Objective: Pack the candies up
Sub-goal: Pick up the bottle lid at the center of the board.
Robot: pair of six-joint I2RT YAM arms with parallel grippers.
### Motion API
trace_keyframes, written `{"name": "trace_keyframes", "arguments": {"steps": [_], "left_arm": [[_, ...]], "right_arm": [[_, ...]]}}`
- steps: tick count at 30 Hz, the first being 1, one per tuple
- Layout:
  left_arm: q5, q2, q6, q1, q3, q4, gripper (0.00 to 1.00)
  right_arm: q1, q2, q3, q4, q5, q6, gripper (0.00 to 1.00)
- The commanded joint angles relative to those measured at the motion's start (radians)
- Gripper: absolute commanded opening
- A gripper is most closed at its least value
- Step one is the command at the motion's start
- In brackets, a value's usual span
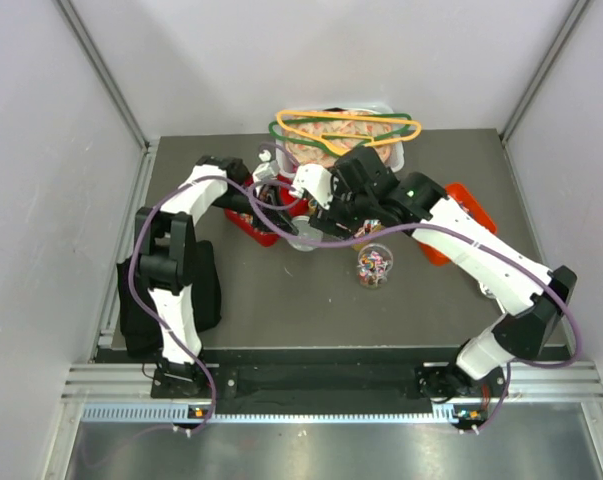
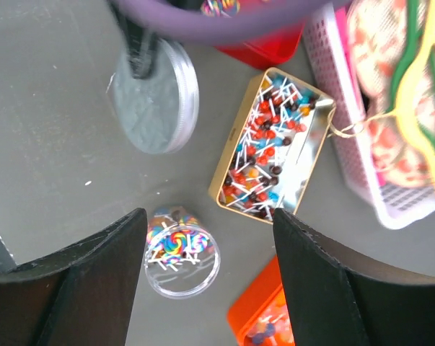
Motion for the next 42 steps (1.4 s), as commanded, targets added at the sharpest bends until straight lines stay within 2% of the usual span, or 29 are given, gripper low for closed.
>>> {"name": "trace_keyframes", "arguments": {"steps": [1, 5, 9, 13, 14, 15, 16, 17, 18, 19, 20, 24, 26, 28, 31, 33, 36, 42], "left_arm": [[0.161, -0.001, -0.087, -0.012, 0.071, -0.177, 0.0], [0.117, -0.035, -0.112, -0.026, 0.118, -0.177, 0.0], [0.075, -0.059, -0.146, -0.028, 0.209, -0.176, 0.0], [0.005, -0.041, -0.236, -0.028, 0.386, -0.131, 0.0], [-0.047, -0.046, -0.376, -0.029, 0.398, -0.078, 0.0], [-0.086, -0.076, -0.484, -0.032, 0.393, 0.14, 0.0], [-0.144, -0.105, -0.606, -0.035, 0.332, 0.283, 0.0], [-0.22, -0.143, -0.822, -0.037, 0.272, 0.432, 0.0], [-0.251, -0.221, -0.939, -0.035, 0.204, 0.774, 0.0], [-0.282, -0.248, -1.013, -0.035, 0.101, 0.87, 0.0], [-0.34, -0.26, -1.104, -0.037, 0.083, 0.937, 0.0], [-0.412, -0.216, -1.213, -0.042, 0.14, 0.941, 0.0], [-0.452, -0.228, -1.335, -0.045, 0.065, 1.066, 0.0], [-0.427, -0.25, -1.397, -0.045, -0.021, 1.151, 0.0], [-0.353, -0.245, -1.509, -0.057, -0.079, 1.24, 0.0], [-0.319, -0.25, -1.62, -0.068, -0.111, 1.355, 0.0], [-0.267, -0.266, -1.768, -0.084, -0.193, 1.545, 0.0], [-0.216, -0.266, -1.838, -0.091, -0.211, 1.59, 0.0]], "right_arm": [[0.059, -0.065, -0.001, 0.01, 0.068, -0.06, 0.7], [0.065, -0.077, 0.048, -0.044, 0.022, -0.079, 0.7], [0.065, -0.097, 0.141, -0.143, -0.127, -0.116, 0.7], [0.063, -0.122, 0.281, -0.249, -0.244, -0.149, 0.7], [0.062, -0.127, 0.298, -0.269, -0.259, -0.152, 0.7], [0.062, -0.13, 0.308, -0.278, -0.283, -0.155, 0.7], [0.062, -0.131, 0.316, -0.283, -0.288, -0.158, 0.7], [0.06, -0.139, 0.313, -0.269, -0.288, -0.158, 0.7], [0.062, -0.143, 0.309, -0.26, -0.27, -0.156, 0.7], [0.062, -0.143, 0.292, -0.243, -0.253, -0.143, 0.7], [0.062, -0.153, 0.278, -0.223, -0.232, -0.136, 0.7], [0.062, -0.166, 0.212, -0.136, -0.083, -0.121, 0.7], [0.065, -0.173, 0.168, -0.07, -0.02, -0.118, 0.71], [0.065, -0.17, 0.132, -0.023, 0.053, -0.127, 0.71], [0.071, -0.154, 0.085, 0.053, 0.144, -0.133, 0.74], [0.069, -0.144, 0.057, 0.103, 0.207, -0.129, 0.76], [0.071, -0.134, 0.008, 0.154, 0.218, -0.133, 0.81], [0.069, -0.098, -0.059, 0.197, 0.216, -0.118, 0.97]]}}
